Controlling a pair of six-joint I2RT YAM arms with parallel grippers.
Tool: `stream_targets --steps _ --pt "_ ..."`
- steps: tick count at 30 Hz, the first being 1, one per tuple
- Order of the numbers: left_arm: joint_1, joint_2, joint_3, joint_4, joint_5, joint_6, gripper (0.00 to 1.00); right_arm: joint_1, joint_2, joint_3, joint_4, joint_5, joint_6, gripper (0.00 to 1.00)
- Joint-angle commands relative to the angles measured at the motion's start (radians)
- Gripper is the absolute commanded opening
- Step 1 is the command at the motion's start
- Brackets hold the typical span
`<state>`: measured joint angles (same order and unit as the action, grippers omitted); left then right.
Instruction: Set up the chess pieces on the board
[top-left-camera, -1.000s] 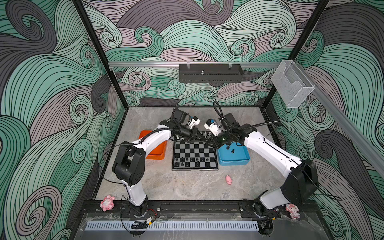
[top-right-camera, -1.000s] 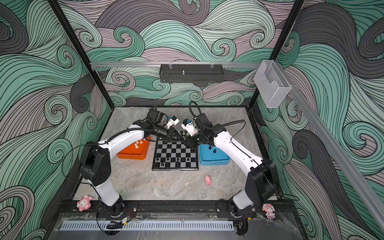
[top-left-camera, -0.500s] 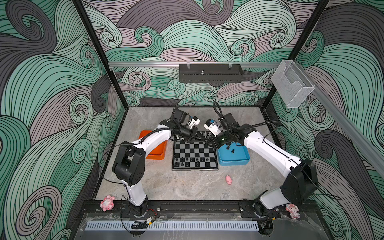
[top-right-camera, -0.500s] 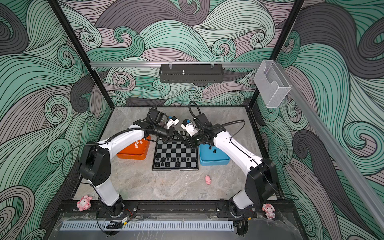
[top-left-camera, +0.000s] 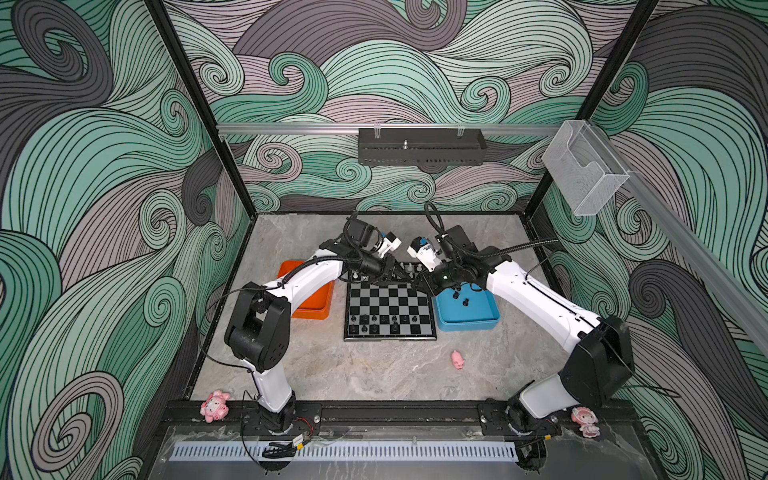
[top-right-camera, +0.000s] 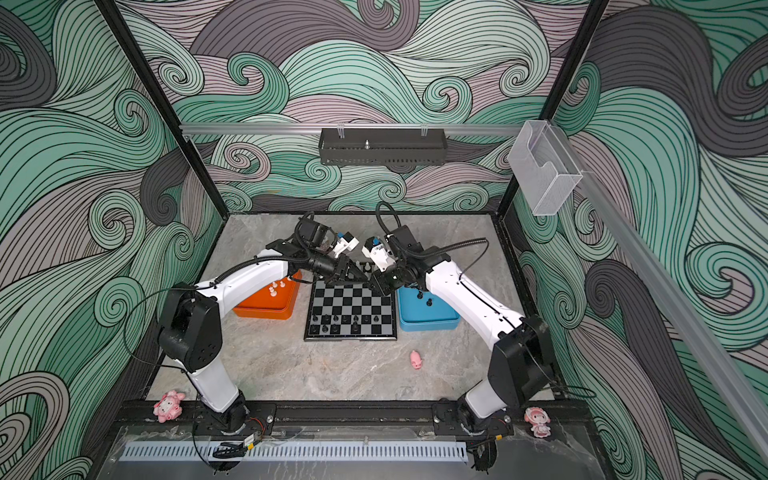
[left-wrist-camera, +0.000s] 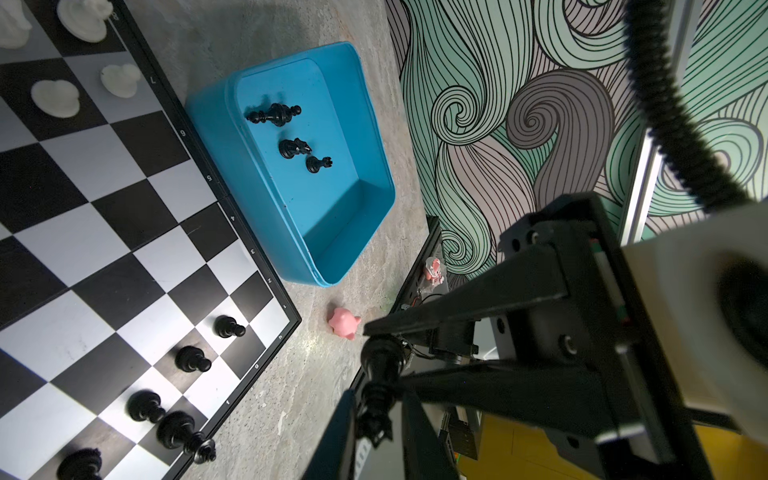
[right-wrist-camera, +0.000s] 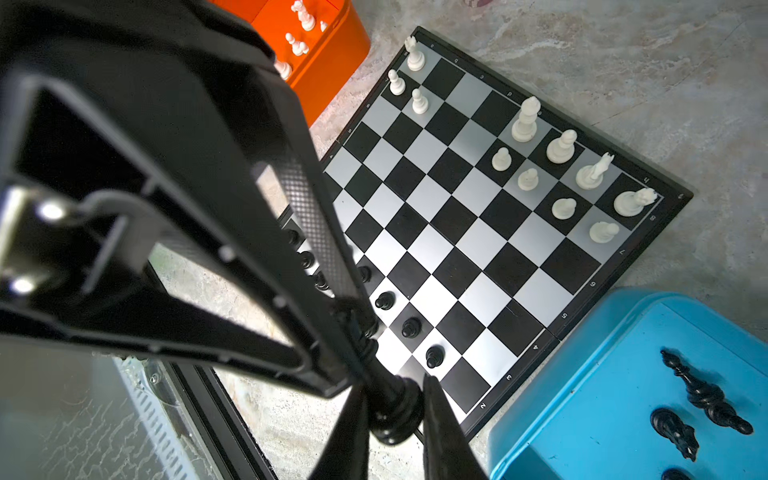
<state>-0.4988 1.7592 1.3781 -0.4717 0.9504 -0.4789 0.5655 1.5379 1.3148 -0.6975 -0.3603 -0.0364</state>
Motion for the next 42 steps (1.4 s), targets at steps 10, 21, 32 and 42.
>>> stream_targets --steps 10,21,32,42 --pt "-0.007 -0.017 0.032 -0.019 -0.001 0.011 0.26 0.002 0.004 0.025 0.005 0.012 0.009 0.21" --pt "-0.001 0.002 0.066 -0.008 -0.018 -0.003 0.34 0.001 -0.007 0.014 0.006 0.006 0.005 0.21" --pt "0.0 0.006 0.053 -0.001 -0.014 -0.008 0.25 0.002 -0.008 0.014 0.005 0.006 0.004 0.21" --pt "0.0 0.012 0.053 0.008 -0.014 -0.013 0.29 0.002 -0.012 0.013 0.006 -0.002 0.003 0.21"
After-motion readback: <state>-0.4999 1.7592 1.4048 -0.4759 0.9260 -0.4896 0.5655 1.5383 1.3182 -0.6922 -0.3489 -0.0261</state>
